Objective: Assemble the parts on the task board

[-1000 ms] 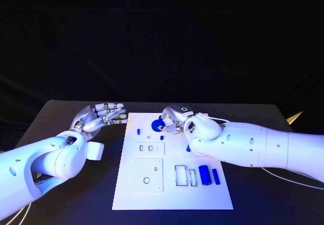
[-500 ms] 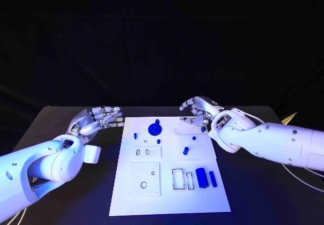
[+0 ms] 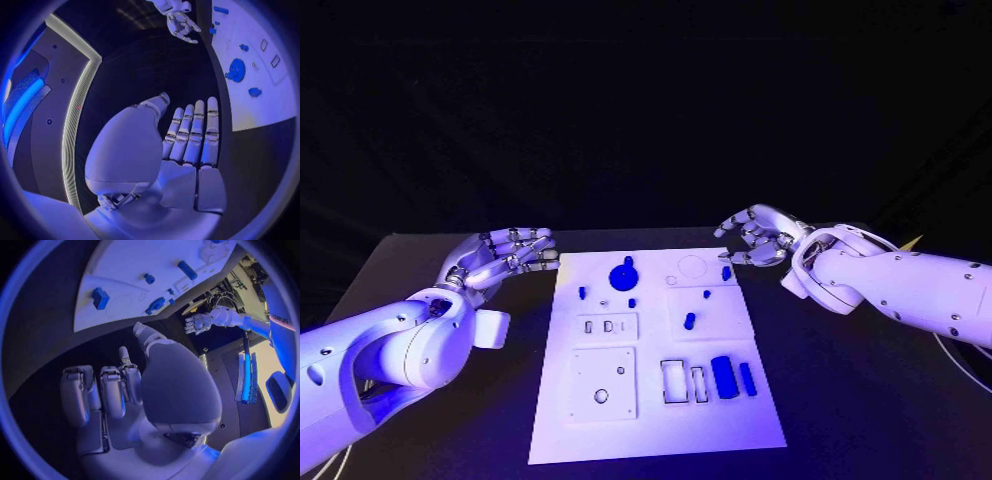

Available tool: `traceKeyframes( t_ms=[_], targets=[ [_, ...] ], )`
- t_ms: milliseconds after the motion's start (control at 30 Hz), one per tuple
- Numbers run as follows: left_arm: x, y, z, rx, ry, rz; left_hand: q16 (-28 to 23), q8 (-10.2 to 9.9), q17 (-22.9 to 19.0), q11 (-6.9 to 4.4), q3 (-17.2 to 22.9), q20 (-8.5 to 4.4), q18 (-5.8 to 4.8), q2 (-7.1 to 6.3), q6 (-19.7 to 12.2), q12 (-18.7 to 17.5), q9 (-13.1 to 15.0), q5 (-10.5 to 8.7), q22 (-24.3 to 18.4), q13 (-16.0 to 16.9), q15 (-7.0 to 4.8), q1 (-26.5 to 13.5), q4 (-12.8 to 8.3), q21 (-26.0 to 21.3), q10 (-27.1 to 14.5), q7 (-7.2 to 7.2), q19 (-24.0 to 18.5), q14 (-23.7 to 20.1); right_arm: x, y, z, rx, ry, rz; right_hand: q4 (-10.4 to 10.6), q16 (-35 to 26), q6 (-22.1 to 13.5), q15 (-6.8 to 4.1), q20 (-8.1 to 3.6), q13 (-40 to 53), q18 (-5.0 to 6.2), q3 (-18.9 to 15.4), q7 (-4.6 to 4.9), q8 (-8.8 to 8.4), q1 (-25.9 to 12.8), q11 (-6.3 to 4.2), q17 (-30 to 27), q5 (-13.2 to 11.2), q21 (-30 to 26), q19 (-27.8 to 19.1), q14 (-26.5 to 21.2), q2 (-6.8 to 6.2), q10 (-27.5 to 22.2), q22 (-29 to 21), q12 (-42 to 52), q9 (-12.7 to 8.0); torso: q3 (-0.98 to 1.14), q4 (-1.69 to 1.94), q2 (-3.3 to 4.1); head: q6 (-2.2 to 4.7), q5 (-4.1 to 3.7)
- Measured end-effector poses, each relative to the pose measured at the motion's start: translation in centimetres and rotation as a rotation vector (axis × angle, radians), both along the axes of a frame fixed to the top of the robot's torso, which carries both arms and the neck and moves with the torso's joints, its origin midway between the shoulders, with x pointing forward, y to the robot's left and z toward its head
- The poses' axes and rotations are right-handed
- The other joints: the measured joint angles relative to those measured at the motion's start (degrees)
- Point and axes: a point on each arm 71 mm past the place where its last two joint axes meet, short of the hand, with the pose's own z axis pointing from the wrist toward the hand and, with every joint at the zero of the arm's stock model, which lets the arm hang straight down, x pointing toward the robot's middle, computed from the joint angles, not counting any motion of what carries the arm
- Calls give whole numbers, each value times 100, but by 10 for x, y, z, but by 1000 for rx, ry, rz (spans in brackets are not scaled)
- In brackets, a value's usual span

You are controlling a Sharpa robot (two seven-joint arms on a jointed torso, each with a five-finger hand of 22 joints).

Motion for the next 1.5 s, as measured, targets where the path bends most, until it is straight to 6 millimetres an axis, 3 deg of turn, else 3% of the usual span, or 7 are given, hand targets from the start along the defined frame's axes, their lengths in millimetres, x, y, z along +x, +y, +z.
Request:
traceKeyframes(
  t_ms=[167, 367, 700, 1033, 1267, 1500],
  targets=[
    [0, 0, 0, 0, 0, -1, 0, -21, 7, 0, 0, 0, 0, 0, 0, 0, 0, 0, 0, 0, 20, 0, 0, 0, 0, 0, 0, -21, 0, -13, -8, -17, 35, -4, -18, 0, -21, 0, 0, 0, 0, -46, -20, -24, 24, -14, 0, 89, -5, 0, 0, -24, -14, 0, -27, 0, 5, 7, -4, -22, -11],
    [0, 0, -1, 0, 1, -1, 0, -21, 7, 0, 0, 0, 0, 0, 0, 0, 0, 0, 0, 0, 20, 0, 0, 0, 0, 0, 0, -21, 0, -18, -18, -38, 76, 4, -33, 0, -21, 0, 0, 0, 0, -61, -20, -24, 76, -14, 0, 209, -5, 0, 0, -16, -14, -1, -27, 0, -4, 8, -1, -36, 1],
    [0, 1, -1, 0, 1, -1, 0, -21, 12, 0, 0, 0, 0, 0, 0, 0, 0, 0, -5, 0, 20, 0, 0, 0, 0, 0, 0, -21, -2, -19, -32, -63, 126, 19, -1, 0, -20, 0, 0, -1, 0, -124, -20, -23, 76, 6, 0, 266, 70, 0, 0, -16, 7, -1, 54, 5, -19, 7, -1, -73, -4],
    [0, 1, -1, 1, 1, 0, 0, -21, 12, 0, 0, 0, 0, 0, 0, 0, 0, 0, -5, 0, 20, 0, 0, 0, 0, 0, 0, -20, -2, -17, -40, -72, 146, 20, 39, 0, 63, 0, -1, -1, 0, -163, 27, -23, 63, 6, 0, 311, 195, 0, 0, -3, 7, 3, 148, 31, -15, 1, -4, -90, 13],
    [0, 2, -1, 1, 1, 1, 0, -21, 11, 0, 0, 0, 0, 0, 0, 0, 0, 0, -4, 0, 20, 0, 0, 0, 0, 0, 1, -21, 0, -15, -41, -75, 147, 16, 143, 0, 273, 0, -1, 4, 0, -59, -30, 82, 2, 5, 0, 311, 262, 0, 0, 103, 8, 3, 242, 59, -12, -1, -4, -107, 16],
    [0, 2, -1, 1, 1, 0, 0, -21, 11, 0, 0, 1, 0, 0, 0, 0, 0, 0, -4, 0, 20, 0, 0, 0, 0, 0, 0, -20, 1, -14, -43, -77, 151, 7, 189, 0, 458, -46, -5, 3, 0, 184, -128, 147, -47, -67, 0, 311, 262, 4, 0, 199, 37, 2, 320, 65, -13, -1, -4, -124, 7]
  ],
)
